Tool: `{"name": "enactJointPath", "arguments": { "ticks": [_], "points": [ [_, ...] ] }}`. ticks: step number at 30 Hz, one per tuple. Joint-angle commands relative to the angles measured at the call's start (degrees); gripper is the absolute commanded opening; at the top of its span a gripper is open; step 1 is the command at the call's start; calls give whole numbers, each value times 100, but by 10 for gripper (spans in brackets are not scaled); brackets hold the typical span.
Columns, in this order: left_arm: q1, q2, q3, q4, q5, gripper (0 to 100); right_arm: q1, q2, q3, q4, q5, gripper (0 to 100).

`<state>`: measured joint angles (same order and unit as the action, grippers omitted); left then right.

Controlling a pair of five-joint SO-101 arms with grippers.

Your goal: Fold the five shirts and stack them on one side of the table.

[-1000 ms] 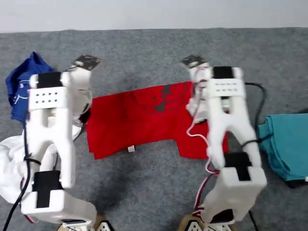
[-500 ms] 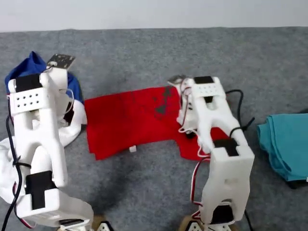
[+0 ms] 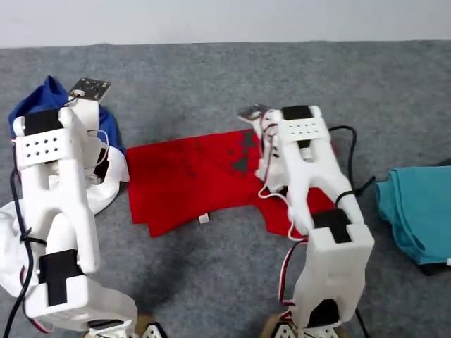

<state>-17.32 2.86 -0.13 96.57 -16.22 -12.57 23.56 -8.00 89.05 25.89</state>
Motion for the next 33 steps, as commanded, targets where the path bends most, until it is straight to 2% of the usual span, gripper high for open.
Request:
{"name": "enactJointPath", "arguments": {
  "ticks": [1,6,10,15,18,21,28,33],
  "points": [
    [9,-246,-22,-97,44,3,-251,-479,-185,-127,53,9],
    [220,-237,57,-316,70,3,-277,-488,-378,-655,53,9],
    [853,-237,374,-765,79,3,-154,-541,-747,-611,53,9],
    [1415,-229,963,-1574,114,3,330,-549,-1600,66,53,9],
    [1433,-53,1297,-2180,325,3,725,-558,-1978,497,53,9],
    [1424,563,1262,-2426,334,3,1165,-558,-2215,901,53,9],
    [1371,2409,-259,-1767,352,3,2000,-558,-2391,1297,53,9],
    [1143,3253,-1824,-1037,343,3,2149,-567,-2400,1314,62,9]
  ]
}}
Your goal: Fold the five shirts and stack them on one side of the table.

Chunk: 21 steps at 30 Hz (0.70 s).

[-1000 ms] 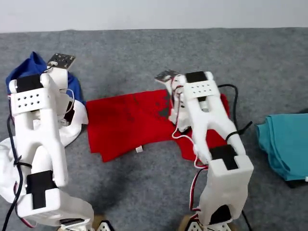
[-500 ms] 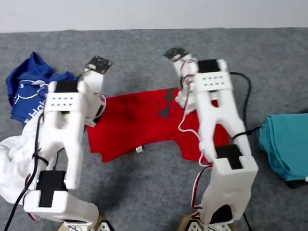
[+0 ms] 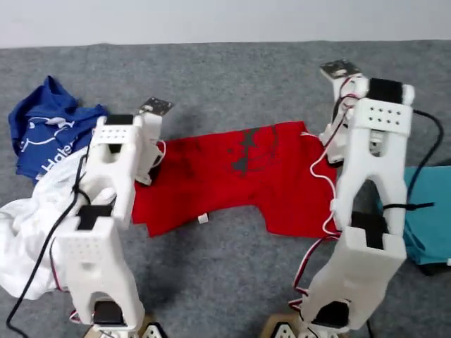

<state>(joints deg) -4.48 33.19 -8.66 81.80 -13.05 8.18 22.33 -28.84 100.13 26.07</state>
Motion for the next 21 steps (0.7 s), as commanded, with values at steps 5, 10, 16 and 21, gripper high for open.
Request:
{"name": "enactJointPath", "arguments": {
  "ticks": [5,10,16,21],
  "points": [
    [-264,721,-2281,1160,0,3,31,-444,-316,207,44,9],
    [-273,976,-3222,1785,0,3,31,-444,-316,207,35,9],
    [-88,967,-2879,1873,9,3,31,-444,-316,207,35,9],
    [255,563,-1991,1855,26,3,31,-444,-316,207,44,9]
  ]
}}
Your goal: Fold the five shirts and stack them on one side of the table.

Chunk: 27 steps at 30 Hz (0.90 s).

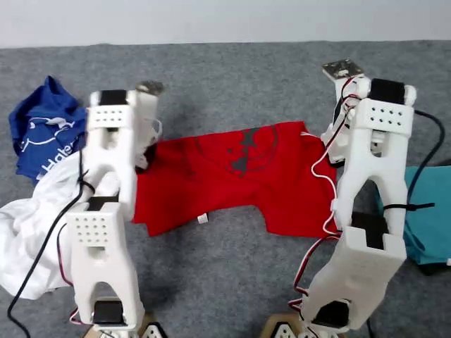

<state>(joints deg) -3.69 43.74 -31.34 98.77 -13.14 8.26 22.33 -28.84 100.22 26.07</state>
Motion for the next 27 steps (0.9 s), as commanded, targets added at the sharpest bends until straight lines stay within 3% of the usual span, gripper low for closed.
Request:
{"name": "enactJointPath", "arguments": {
  "ticks": [1,11,22,27],
  "points": [
    [185,-571,382,149,35,3,31,-444,-316,198,44,9],
    [-70,-44,690,-668,0,3,31,-435,-316,189,53,9],
    [-255,677,-1763,167,0,3,-4,-409,-316,180,35,9],
    [-123,501,-1807,176,0,3,-40,-435,-316,189,35,9]
  ]
}}
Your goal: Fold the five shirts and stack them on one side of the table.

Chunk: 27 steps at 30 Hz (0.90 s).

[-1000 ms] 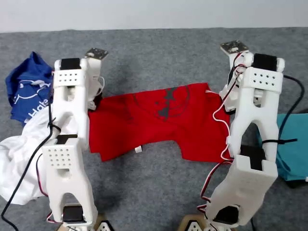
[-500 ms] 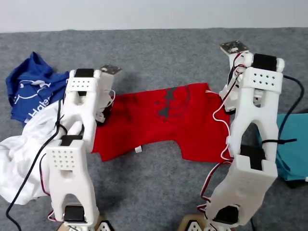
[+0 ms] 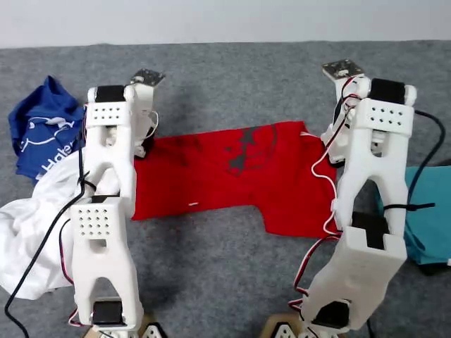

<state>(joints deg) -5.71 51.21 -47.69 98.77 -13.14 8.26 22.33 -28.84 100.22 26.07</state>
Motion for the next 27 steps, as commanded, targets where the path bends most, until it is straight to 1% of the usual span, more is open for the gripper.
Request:
{"name": "enactJointPath", "arguments": {
  "ticks": [1,13,15,17,19,24,27],
  "points": [
    [114,-325,-57,176,9,3,-40,-444,-316,198,35,9],
    [264,-1873,1525,176,0,8,-13,-1007,-176,233,44,9],
    [264,-2215,1842,176,-114,48,-22,-1209,26,233,44,9],
    [246,-2611,2193,176,-220,114,-22,-1446,343,233,44,9],
    [229,-3042,2554,176,-237,156,-22,-1780,765,242,44,9],
    [237,-4211,3960,176,-862,167,13,-2835,2198,242,62,9],
    [255,-4703,4901,141,-1125,167,163,-3424,3086,215,79,9]
  ]
}}
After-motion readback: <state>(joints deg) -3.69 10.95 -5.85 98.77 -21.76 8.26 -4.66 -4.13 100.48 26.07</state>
